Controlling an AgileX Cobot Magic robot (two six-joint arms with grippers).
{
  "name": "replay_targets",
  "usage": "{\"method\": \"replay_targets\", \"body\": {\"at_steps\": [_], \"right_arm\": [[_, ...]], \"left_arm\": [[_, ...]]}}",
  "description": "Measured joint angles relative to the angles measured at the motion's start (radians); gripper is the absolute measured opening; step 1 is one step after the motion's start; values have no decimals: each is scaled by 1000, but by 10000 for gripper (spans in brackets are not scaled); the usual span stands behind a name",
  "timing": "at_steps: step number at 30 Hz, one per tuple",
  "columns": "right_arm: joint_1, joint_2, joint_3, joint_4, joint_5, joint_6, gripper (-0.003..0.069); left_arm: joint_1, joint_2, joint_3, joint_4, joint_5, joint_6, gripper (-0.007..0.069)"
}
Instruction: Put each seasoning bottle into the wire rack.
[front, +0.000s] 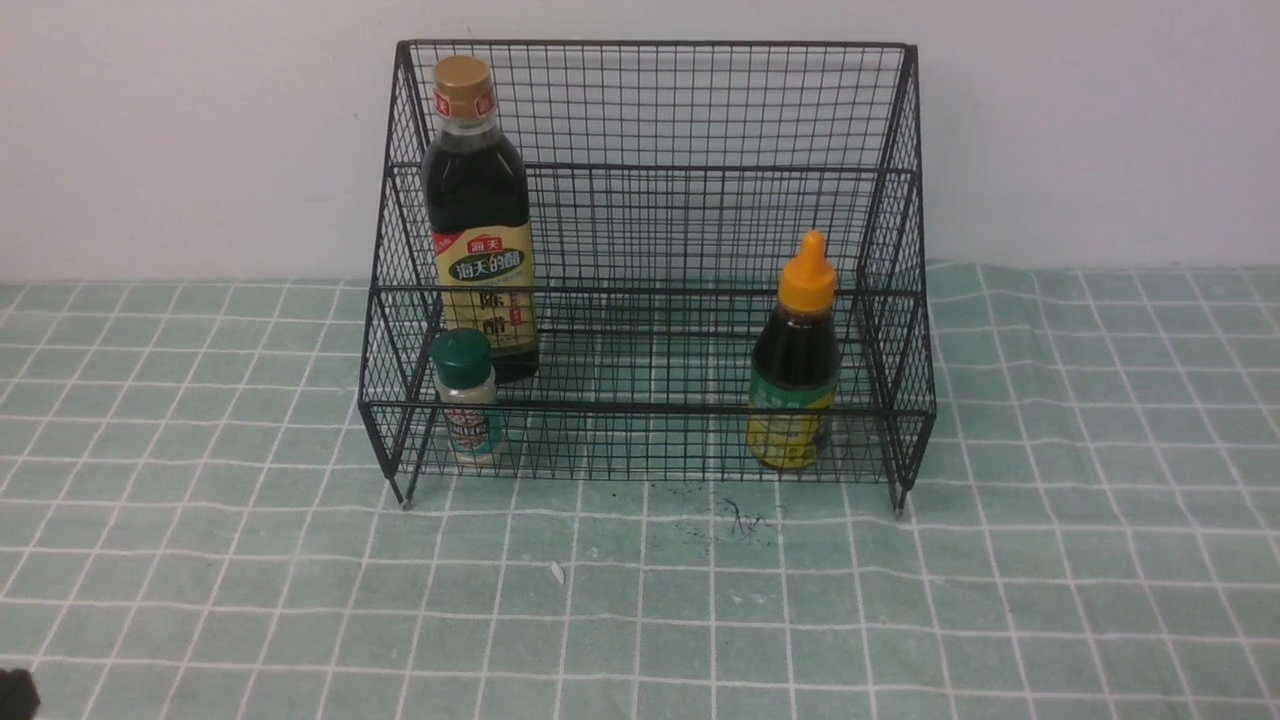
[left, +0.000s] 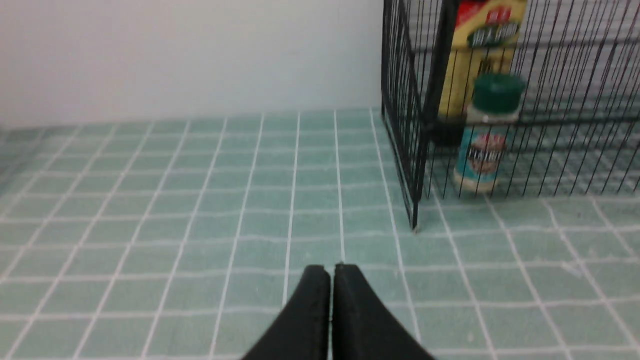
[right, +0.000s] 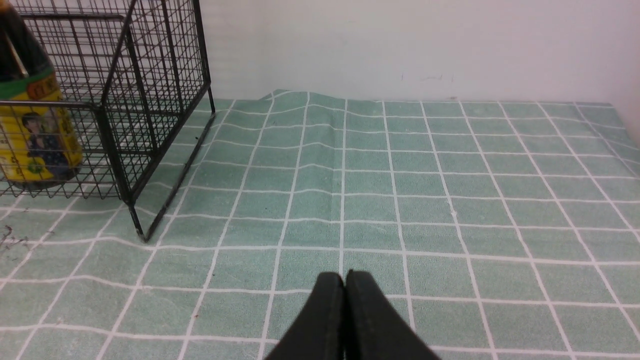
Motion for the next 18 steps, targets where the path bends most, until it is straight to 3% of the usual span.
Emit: {"method": "replay_targets", "body": {"at_steps": [4,18], "right_arm": [[0,0,0,0,0,0,-10],[0,0,0,0,-1,0,-10]], "left_arm": [[0,0,84,0,-25,-8,-6],[0,0,86,0,-32,-11,-6]]}}
